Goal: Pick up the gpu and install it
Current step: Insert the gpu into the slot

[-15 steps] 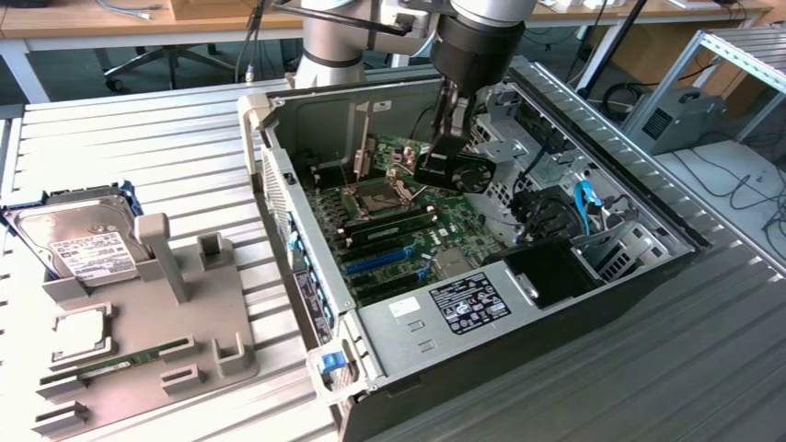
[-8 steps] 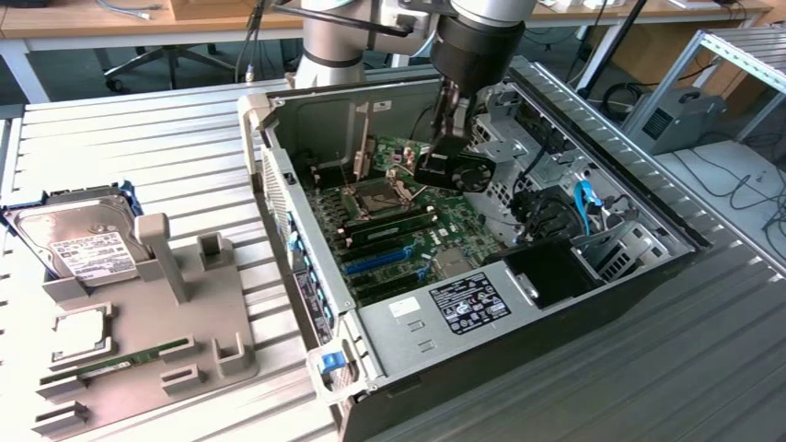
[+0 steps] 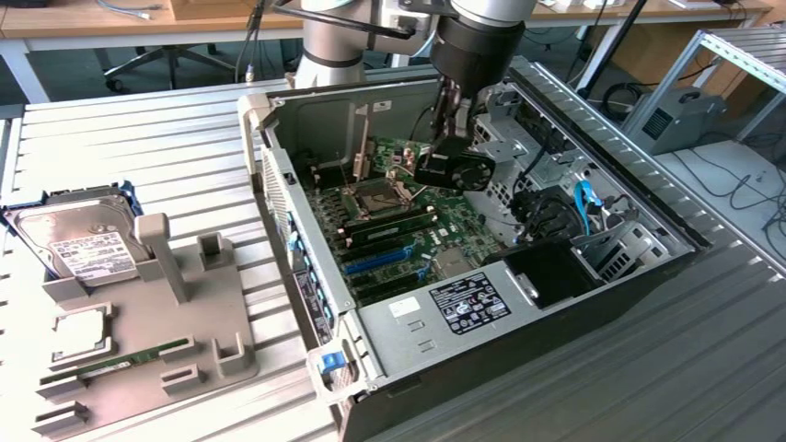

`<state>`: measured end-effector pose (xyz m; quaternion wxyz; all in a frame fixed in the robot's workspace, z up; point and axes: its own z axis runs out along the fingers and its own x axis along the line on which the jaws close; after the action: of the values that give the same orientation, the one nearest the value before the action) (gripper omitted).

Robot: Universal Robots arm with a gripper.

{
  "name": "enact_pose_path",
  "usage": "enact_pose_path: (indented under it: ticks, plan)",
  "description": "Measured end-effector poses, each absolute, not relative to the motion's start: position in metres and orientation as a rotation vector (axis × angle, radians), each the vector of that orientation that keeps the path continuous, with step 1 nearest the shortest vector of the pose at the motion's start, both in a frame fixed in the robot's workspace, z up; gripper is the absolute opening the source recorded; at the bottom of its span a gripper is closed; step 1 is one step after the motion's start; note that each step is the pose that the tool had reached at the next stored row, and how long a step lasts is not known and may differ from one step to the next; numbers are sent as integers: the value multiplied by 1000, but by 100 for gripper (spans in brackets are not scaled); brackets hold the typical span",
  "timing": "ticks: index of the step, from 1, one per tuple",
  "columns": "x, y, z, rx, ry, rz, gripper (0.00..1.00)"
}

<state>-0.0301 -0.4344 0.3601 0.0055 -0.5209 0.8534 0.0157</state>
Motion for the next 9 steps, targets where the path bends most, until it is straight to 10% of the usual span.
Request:
enact_pose_path:
  ticks: [9]
  plan:
    - [-30,-434,360,-1684,2639,49,26]
